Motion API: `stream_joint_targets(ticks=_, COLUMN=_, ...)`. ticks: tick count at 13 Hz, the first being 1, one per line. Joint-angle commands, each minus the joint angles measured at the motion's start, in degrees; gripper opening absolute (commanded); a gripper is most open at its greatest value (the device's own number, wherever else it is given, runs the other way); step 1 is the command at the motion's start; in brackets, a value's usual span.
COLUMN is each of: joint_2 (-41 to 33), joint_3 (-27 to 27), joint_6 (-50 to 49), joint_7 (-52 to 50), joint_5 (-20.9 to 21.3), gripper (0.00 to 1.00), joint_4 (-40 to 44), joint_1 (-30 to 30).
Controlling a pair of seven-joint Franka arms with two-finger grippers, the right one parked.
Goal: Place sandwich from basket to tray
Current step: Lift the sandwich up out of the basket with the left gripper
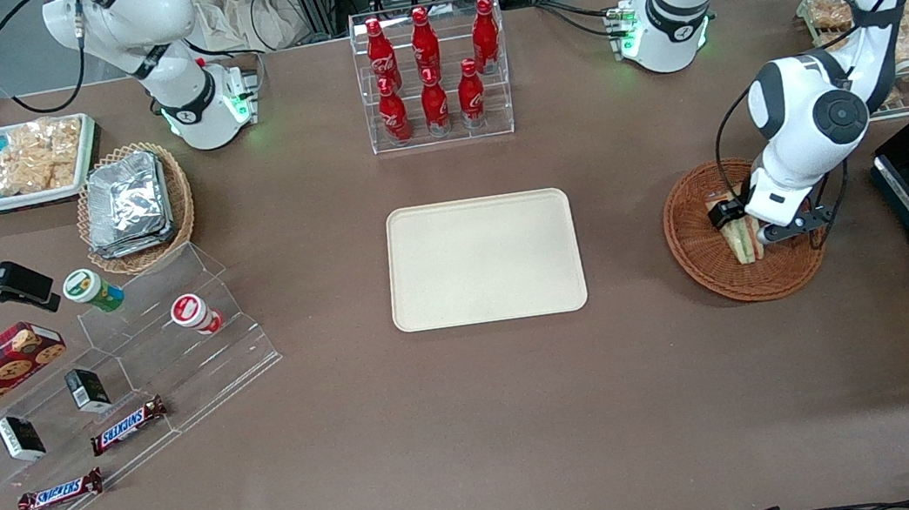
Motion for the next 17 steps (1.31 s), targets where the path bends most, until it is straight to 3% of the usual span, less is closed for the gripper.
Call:
stream_joint_targets(ticks=1, joint_2=-0.63, joint_3=0.01, joint_6=1.52, joint_7=-0.4, joint_5=0.18, gripper=0.0, joint_4=-1.05, joint_1=-0.44)
stream_joint_targets(ticks=4, joint_2=-3.59, joint_3=0.01, joint_6=-1.01, joint_7=0.65, joint_5=0.18, gripper=0.0, joint_4=-0.44, joint_1=-0.27)
stream_joint_targets(ticks=7, joint_2=-14.65, joint_3=-0.16, joint_6=-15.32, joint_7=1.0, joint_5=0.18, gripper=0.0, joint_4=2.28, joint_1=-0.44)
stream_joint_targets(ticks=9, joint_2=-19.77, joint_3=0.01, joint_6=-25.58, joint_7=4.32, joint_5=0.44, gripper=0.0, joint_4=8.31, joint_1=-0.44)
stream_joint_targets(ticks=11, joint_2=-18.75, joint_3=0.02, joint_6=-43.04, joint_7=6.01, joint_5=0.26, gripper=0.0, joint_4=23.39, joint_1=-0.36)
stream_joint_targets(ticks=13, joint_2=-15.32, joint_3=0.01, joint_6=-53.98, joint_7=6.54, joint_5=0.35, gripper=0.0, joint_4=36.16, joint_1=-0.36)
stream_joint_targets(ticks=15, joint_2=-12.33, joint_3=-0.07, joint_6=-58.84, joint_7=7.59, joint_5=0.35, gripper=0.0, joint_4=42.78, joint_1=-0.44)
stream_joint_targets(ticks=17, joint_2=-12.14, joint_3=-0.07, joint_6=-58.95, joint_7=7.6, joint_5=0.35, gripper=0.0, joint_4=43.33, joint_1=-0.44)
